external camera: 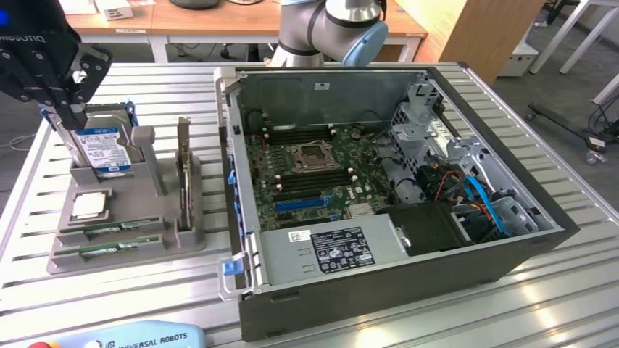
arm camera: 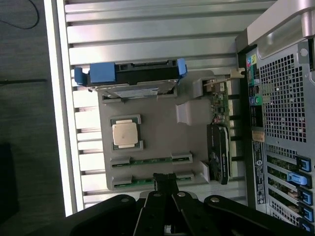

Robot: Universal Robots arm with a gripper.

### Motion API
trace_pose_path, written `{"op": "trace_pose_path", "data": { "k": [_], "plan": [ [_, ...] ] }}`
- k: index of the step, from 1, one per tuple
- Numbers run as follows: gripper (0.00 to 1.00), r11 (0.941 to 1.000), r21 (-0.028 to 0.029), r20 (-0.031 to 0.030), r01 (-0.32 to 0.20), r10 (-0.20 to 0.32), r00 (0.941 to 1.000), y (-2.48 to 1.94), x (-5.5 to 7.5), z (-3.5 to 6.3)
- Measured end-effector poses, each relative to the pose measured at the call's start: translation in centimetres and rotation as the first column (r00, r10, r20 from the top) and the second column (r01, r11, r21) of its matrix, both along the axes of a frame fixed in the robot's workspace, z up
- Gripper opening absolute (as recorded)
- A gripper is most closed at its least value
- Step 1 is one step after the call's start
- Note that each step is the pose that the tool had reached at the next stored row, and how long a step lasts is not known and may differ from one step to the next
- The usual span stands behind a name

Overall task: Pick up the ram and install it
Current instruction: 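Reach for the ram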

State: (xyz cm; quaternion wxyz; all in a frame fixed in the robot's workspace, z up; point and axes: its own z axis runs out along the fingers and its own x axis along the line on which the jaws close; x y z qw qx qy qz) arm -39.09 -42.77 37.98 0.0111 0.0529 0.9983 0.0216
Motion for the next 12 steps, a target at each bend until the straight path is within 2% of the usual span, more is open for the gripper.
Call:
{"op": "trace_pose_path", "data": {
  "k": [12],
  "plan": [
    [0.10, 1.0000, 0.0000, -0.0002, -0.006, 0.006, 1.0000, -0.05, 0.88, -0.01]
  ]
}}
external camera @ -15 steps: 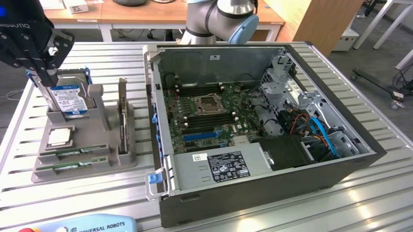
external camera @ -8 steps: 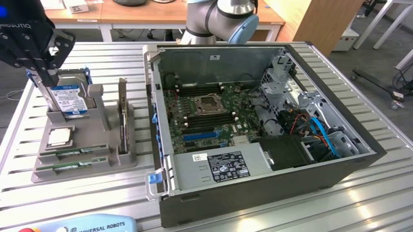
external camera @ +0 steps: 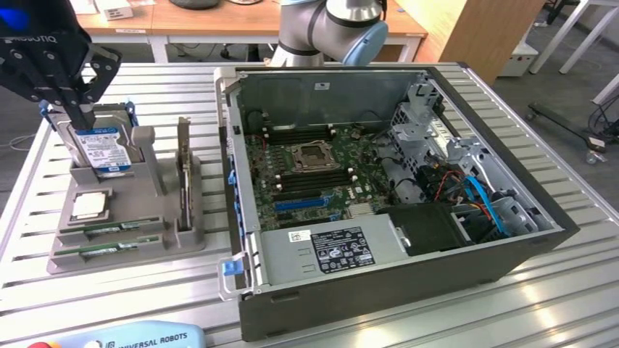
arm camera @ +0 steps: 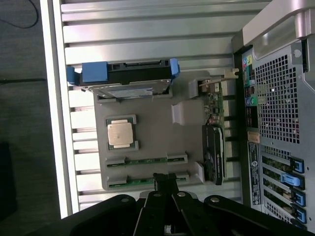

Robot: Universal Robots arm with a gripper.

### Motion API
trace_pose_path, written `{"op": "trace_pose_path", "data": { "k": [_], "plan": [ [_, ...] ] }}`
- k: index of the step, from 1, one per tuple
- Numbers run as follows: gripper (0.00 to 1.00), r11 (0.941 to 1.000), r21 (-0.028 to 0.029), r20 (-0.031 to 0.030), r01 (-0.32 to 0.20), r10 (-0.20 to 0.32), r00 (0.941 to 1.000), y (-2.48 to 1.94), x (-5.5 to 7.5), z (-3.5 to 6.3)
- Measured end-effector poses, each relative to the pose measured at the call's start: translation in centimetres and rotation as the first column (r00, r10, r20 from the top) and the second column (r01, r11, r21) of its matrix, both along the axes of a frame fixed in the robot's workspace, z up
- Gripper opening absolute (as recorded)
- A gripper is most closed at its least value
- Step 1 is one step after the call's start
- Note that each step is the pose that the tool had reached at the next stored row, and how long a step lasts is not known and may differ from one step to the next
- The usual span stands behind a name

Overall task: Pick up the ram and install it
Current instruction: 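Reach for the ram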

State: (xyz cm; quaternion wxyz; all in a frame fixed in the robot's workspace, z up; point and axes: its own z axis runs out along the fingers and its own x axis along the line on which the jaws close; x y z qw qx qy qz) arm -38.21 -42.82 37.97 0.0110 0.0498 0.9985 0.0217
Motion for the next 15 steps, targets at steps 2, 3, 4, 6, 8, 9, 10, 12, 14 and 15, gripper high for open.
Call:
{"op": "trace_pose_path", "data": {
  "k": [2, 3, 4, 6, 8, 9, 10, 12, 14, 15],
  "plan": [
    [0.10, 1.0000, -0.0001, 0.0001, -0.002, 0.002, 1.0000, -0.09, 0.01, 0.00],
    [0.10, 1.0000, 0.0000, 0.0001, -0.003, 0.003, 1.0000, -0.13, 0.01, 0.00],
    [0.10, 1.0000, 0.0000, 0.0001, -0.004, 0.004, 1.0000, -0.19, 0.01, 0.00],
    [0.10, 1.0000, -0.0002, 0.0002, -0.006, 0.006, 1.0000, -0.32, 0.02, -0.01],
    [0.10, 1.0000, -0.0004, 0.0001, -0.008, 0.008, 1.0000, -0.47, 0.02, 0.00],
    [0.10, 1.0000, -0.0004, 0.0001, -0.008, 0.008, 1.0000, -0.55, 0.02, 0.00],
    [0.10, 1.0000, -0.0004, 0.0002, -0.009, 0.009, 1.0000, -0.56, 0.01, 0.00],
    [0.10, 1.0000, -0.0004, 0.0001, -0.009, 0.009, 1.0000, -0.56, 0.02, 0.00],
    [0.10, 1.0000, -0.0004, 0.0002, -0.009, 0.009, 1.0000, -0.57, 0.02, 0.00],
    [0.10, 1.0000, -0.0004, 0.0002, -0.009, 0.009, 1.0000, -0.57, 0.02, 0.00]
  ]
}}
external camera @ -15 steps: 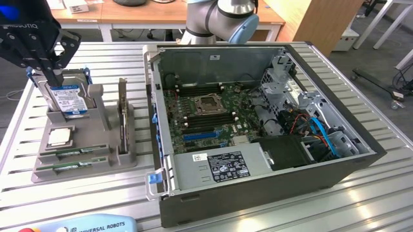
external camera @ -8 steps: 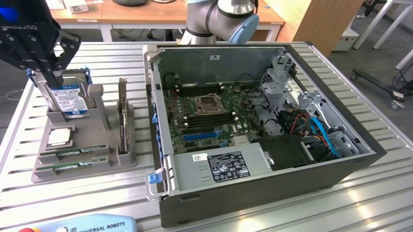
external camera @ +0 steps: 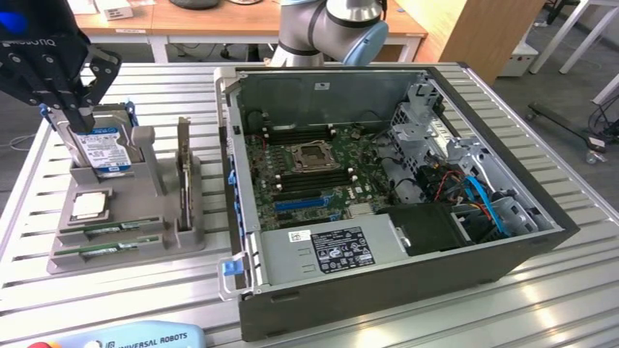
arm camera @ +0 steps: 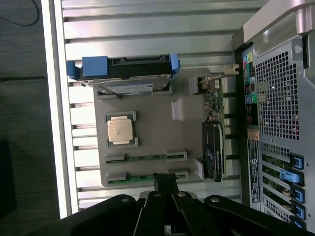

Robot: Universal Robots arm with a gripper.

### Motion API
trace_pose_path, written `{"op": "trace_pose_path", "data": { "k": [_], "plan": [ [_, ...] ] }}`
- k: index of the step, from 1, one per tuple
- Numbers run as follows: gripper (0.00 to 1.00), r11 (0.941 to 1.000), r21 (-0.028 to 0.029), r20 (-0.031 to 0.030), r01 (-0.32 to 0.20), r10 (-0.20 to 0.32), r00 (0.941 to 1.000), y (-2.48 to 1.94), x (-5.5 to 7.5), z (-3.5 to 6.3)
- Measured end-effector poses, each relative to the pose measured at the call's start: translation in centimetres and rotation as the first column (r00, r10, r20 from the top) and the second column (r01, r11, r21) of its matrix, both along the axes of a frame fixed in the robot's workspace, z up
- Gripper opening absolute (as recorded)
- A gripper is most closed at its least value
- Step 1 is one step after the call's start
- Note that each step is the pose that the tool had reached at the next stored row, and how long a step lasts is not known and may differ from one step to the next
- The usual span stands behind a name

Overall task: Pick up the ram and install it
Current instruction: 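Reach for the ram, then pick up the ram and move it above insertion slot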

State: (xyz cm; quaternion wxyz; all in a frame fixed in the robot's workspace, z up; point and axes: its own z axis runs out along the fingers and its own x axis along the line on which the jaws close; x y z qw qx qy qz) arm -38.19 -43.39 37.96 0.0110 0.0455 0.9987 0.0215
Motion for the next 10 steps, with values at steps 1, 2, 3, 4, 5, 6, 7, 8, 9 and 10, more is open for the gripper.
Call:
{"op": "trace_pose_path", "data": {
  "k": [1, 2, 3, 4, 5, 6, 7, 8, 9, 10],
  "plan": [
    [0.10, 1.0000, 0.0000, 0.0000, 0.000, 0.000, 1.0000, 0.00, 0.00, 0.00],
    [0.10, 1.0000, 0.0000, 0.0000, 0.000, 0.000, 1.0000, 0.00, 0.00, 0.00],
    [0.10, 1.0000, 0.0001, 0.0000, 0.000, 0.000, 1.0000, 0.00, 0.00, 0.00],
    [0.10, 1.0000, 0.0000, 0.0000, 0.000, 0.000, 1.0000, 0.00, 0.00, 0.00],
    [0.10, 1.0000, 0.0000, 0.0000, 0.000, 0.000, 1.0000, 0.00, 0.00, 0.00],
    [0.10, 1.0000, 0.0001, 0.0000, 0.000, 0.000, 1.0000, 0.00, 0.00, 0.00],
    [0.10, 1.0000, 0.0001, 0.0000, 0.000, 0.000, 1.0000, 0.00, 0.00, 0.00],
    [0.10, 1.0000, 0.0001, 0.0000, 0.000, 0.000, 1.0000, 0.00, 0.00, 0.00],
    [0.10, 1.0000, 0.0000, -0.0001, 0.000, 0.000, 1.0000, 0.00, 0.00, 0.00],
    [0.10, 1.0000, 0.0001, 0.0000, 0.000, 0.000, 1.0000, 0.00, 0.00, 0.00]
  ]
}}
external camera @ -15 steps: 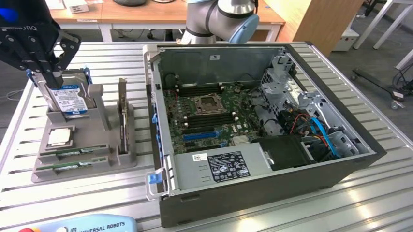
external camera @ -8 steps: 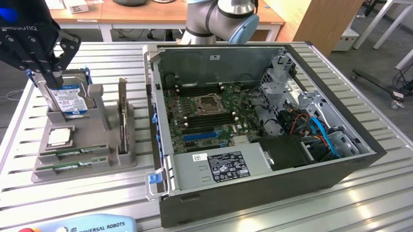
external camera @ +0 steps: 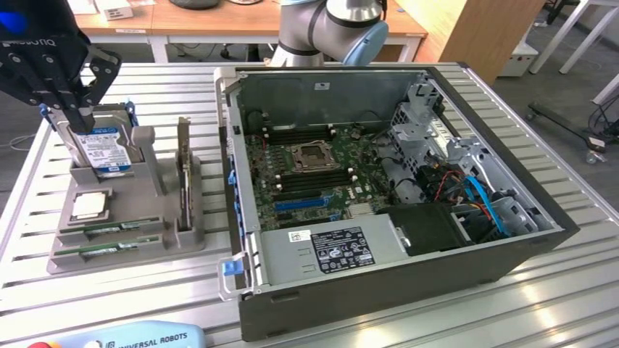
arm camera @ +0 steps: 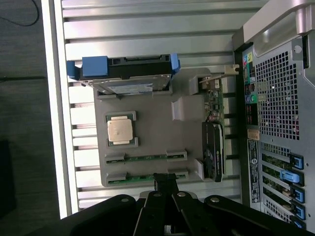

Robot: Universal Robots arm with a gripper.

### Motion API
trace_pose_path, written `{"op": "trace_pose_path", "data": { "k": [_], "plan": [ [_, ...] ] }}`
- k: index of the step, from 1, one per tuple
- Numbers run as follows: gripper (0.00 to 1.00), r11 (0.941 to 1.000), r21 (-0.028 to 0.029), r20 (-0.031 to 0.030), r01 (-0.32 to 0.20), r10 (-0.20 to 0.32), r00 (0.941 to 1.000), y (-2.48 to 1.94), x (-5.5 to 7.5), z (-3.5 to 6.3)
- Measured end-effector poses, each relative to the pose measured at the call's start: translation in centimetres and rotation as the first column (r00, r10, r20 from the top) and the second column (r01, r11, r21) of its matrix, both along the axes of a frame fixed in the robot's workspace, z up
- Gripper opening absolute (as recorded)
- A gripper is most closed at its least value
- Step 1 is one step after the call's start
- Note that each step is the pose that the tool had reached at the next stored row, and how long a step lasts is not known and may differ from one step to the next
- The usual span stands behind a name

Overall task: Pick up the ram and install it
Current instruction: 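Pick up the ram and move it above insertion slot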

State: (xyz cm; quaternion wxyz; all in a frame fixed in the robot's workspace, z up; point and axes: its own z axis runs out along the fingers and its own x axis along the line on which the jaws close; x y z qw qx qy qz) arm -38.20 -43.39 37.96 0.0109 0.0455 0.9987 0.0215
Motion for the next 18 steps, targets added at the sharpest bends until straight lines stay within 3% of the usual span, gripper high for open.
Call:
{"op": "trace_pose_path", "data": {
  "k": [6, 11, 15, 18],
  "plan": [
    [0.10, 0.9999, -0.0002, 0.0000, -0.014, 0.014, 0.9999, 0.00, 0.00, 0.00],
    [0.10, 0.9973, -0.0002, 0.0000, -0.073, 0.073, 0.9973, 0.00, -0.01, 0.00],
    [0.10, 0.9902, -0.0001, 0.0001, -0.140, 0.140, 0.9902, 0.00, -0.01, -0.02],
    [0.10, 0.9812, -0.0001, 0.0001, -0.193, 0.193, 0.9812, 0.00, -0.01, -0.03]
  ]
}}
